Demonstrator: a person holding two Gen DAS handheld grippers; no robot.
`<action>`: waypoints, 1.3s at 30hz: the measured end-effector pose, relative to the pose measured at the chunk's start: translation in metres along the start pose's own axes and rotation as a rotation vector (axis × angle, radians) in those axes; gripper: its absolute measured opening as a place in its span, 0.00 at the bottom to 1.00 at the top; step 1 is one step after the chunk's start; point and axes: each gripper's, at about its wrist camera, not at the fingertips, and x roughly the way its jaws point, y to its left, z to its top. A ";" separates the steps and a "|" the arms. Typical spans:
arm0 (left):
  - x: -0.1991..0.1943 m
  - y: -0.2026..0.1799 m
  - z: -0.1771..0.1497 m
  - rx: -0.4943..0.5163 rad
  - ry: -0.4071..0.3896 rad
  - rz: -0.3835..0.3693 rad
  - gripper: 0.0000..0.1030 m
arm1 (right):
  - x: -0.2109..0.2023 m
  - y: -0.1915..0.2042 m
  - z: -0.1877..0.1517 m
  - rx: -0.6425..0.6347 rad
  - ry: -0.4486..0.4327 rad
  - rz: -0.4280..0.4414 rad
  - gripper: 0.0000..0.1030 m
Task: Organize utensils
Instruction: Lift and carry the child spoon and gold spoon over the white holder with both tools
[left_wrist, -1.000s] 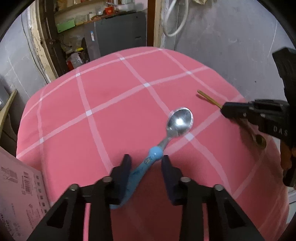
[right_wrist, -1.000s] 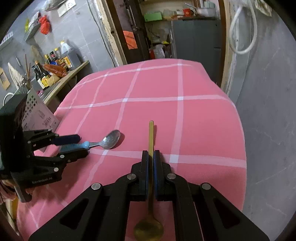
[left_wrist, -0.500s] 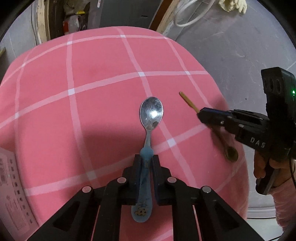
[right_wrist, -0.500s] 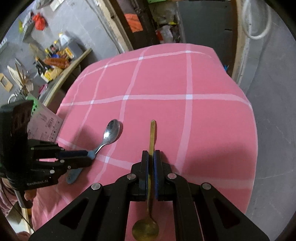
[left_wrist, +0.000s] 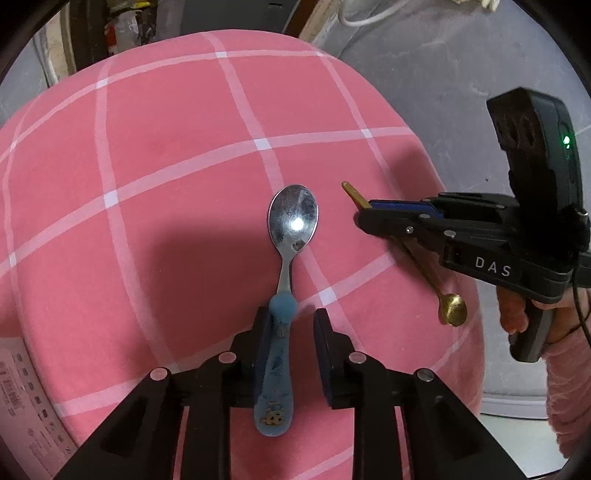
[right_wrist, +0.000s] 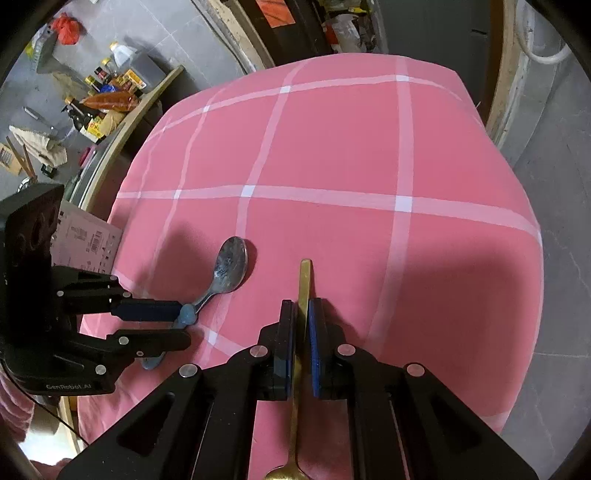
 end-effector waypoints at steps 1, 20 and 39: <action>0.001 -0.002 0.000 0.008 0.005 0.011 0.21 | 0.001 0.000 -0.001 0.007 -0.005 0.006 0.06; -0.050 -0.009 -0.093 -0.132 -0.375 -0.046 0.09 | -0.053 0.008 -0.087 0.311 -0.376 0.182 0.05; -0.225 0.011 -0.105 -0.084 -0.782 0.055 0.09 | -0.172 0.134 -0.038 0.074 -0.769 0.287 0.05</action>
